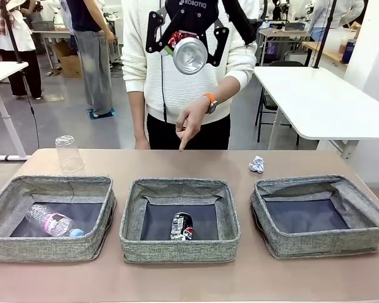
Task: Sort the waste into the appropriate baskets.
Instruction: Place the picked waste into the Fabric basket indicated by the person.
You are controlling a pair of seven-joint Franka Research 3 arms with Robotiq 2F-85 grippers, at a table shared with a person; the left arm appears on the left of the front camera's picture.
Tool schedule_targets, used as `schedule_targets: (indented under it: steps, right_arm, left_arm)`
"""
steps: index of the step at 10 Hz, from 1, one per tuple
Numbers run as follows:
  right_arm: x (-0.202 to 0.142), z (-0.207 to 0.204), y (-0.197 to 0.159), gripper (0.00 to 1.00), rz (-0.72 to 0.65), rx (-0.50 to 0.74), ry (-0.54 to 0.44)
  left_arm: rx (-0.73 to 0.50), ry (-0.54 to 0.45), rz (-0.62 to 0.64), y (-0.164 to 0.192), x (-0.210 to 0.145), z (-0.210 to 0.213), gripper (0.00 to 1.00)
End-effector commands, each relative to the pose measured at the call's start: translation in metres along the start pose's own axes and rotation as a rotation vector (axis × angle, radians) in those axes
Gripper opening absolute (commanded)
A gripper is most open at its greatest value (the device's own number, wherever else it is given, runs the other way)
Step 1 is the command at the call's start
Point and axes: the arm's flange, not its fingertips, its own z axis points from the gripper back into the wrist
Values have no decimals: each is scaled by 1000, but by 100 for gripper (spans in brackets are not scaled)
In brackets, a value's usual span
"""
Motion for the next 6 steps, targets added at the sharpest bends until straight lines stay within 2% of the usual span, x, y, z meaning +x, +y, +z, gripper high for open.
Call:
schedule_targets:
  steps: [1,5,6]
  right_arm:
    - [-4,2,-1,0,-2,18,-3]
    - [0,0,0,0,0,0,0]
    - [10,-37,0,0,22,-52,-52]
  left_arm:
    - [-7,1,-11,1,0,2,100]
    - [-7,1,-11,1,0,2,100]
    - [-7,1,-11,1,0,2,100]
